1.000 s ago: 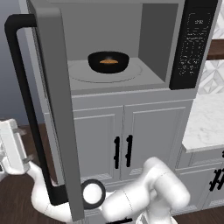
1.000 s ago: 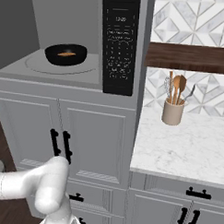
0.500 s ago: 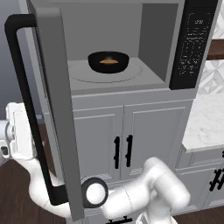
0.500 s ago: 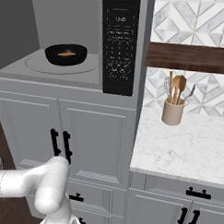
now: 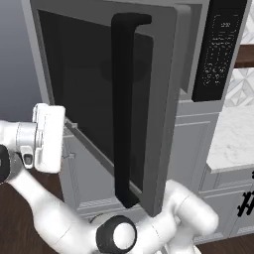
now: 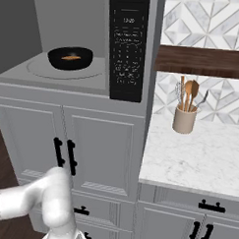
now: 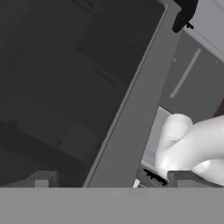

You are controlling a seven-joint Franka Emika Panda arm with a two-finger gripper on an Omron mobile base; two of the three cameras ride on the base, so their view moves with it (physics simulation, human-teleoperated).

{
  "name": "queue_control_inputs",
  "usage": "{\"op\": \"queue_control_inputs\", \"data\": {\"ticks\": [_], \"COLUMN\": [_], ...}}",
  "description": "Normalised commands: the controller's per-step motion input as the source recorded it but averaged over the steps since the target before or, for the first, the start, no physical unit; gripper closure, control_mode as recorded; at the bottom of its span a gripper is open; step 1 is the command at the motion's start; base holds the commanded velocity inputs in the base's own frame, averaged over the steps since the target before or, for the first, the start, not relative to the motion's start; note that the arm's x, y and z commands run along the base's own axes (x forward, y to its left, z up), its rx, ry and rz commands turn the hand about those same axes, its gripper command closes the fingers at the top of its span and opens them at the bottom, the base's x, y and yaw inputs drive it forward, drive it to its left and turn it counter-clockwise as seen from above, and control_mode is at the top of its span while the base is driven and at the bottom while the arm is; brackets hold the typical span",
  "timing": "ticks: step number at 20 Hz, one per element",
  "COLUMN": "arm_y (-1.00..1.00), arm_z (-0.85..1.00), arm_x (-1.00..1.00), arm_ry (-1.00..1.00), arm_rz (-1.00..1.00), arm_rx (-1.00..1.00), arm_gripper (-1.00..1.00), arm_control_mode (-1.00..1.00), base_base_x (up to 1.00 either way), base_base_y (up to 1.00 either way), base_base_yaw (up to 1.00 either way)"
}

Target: Open the microwave, place the bowl with waffle inside the microwave, then close the microwave door and turn it on.

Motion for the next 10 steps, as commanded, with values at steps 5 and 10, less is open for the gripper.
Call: {"op": "queue_control_inputs", "data": {"ticks": [5,10], "arm_y": [-0.85,-0.86], "arm_z": [0.00,0.00], "arm_x": [-0.10,-0.08], "arm_ry": [-0.14,-0.14], "arm_rz": [0.27,0.28], "arm_rx": [0.14,0.13], "arm_gripper": [-1.00,-1.00], "arm_control_mode": [-1.00,-1.00], "base_base_x": [0.00,0.00], "base_base_y": [0.00,0.00], "base_base_yaw": [0.00,0.00]}}
